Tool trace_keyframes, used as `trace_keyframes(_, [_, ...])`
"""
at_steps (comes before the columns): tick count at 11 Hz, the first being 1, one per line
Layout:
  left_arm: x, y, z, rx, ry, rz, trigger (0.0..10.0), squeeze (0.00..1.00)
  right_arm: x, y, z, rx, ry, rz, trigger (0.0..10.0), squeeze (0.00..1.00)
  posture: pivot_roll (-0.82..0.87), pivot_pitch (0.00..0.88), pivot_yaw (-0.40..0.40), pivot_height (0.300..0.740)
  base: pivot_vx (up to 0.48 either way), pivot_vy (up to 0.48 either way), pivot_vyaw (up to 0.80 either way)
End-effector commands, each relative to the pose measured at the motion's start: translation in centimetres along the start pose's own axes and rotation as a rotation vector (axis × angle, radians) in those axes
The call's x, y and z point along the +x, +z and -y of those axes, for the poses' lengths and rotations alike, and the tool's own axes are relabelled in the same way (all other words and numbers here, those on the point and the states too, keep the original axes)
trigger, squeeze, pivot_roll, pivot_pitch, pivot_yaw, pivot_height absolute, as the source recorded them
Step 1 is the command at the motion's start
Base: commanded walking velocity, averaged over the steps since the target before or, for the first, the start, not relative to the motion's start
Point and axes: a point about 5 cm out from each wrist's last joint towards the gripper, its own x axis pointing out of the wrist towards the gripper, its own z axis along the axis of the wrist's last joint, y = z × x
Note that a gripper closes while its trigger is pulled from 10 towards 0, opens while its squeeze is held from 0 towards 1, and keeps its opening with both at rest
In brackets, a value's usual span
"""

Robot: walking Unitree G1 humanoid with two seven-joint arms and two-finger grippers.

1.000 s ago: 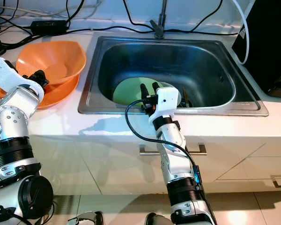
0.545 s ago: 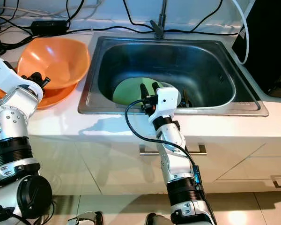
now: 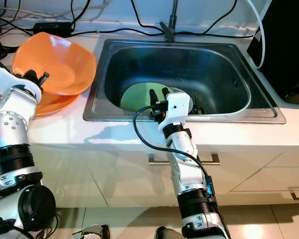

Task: Kitchen organization

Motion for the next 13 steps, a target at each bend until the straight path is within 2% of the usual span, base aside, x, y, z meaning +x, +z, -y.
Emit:
trace_keyframes(1, [0.1,-1.1,-0.9,0.002,0.061,-0.044,0.0,0.00,-0.5,-1.1,0.4,0.010,-0.015,-0.055,10.0,0.00,0.09,0.076,0.012,0.740,0.000,0.000,0.00])
trace_keyframes(3, [-0.1,-0.9,0.1,-0.064,-0.014,-0.016,0.0,0.00,-0.5,-1.1,0.4,0.008,-0.016,-0.057,10.0,0.00,0.09,0.080,0.008,0.740,0.000,0.000,0.00])
trace_keyframes(5, [-0.7,-0.6,1.8,-0.124,-0.137,0.026,0.0,0.00,-0.5,-1.1,0.5,0.004,-0.018,-0.058,10.0,0.00,0.09,0.082,0.006,0.740,0.000,0.000,0.00])
trace_keyframes(7, [-1.0,0.0,3.0,-0.141,-0.231,0.068,0.0,0.00,-0.3,-1.0,0.7,-0.001,-0.021,-0.056,10.0,0.00,0.09,0.081,0.006,0.740,0.000,0.000,0.00])
trace_keyframes(8, [-1.3,0.1,3.8,-0.131,-0.287,0.095,10.0,0.00,-0.2,-0.9,0.7,-0.003,-0.021,-0.053,10.0,0.00,0.09,0.080,0.005,0.740,0.000,0.000,0.00])
trace_keyframes(9, [-1.8,-0.5,5.1,-0.108,-0.386,0.110,10.0,0.00,0.3,-0.4,0.7,0.011,-0.018,-0.042,10.0,0.00,0.08,0.080,0.006,0.740,0.000,0.000,0.00])
trace_keyframes(10, [-2.4,-1.4,6.3,-0.073,-0.468,0.107,10.0,0.00,0.9,0.3,0.7,0.026,-0.014,-0.025,10.0,0.06,0.08,0.079,0.007,0.740,0.000,0.000,0.00])
trace_keyframes(11, [-2.7,-2.0,6.9,-0.062,-0.514,0.106,10.0,0.00,1.2,0.8,0.6,0.046,-0.003,-0.008,10.0,1.00,0.08,0.076,0.008,0.740,0.000,0.000,0.00])
trace_keyframes(13, [-3.5,-3.4,8.6,0.019,-0.606,0.122,10.0,0.00,2.6,3.1,0.8,0.132,-0.003,0.047,10.0,1.00,0.07,0.069,0.010,0.740,0.000,0.000,0.00])
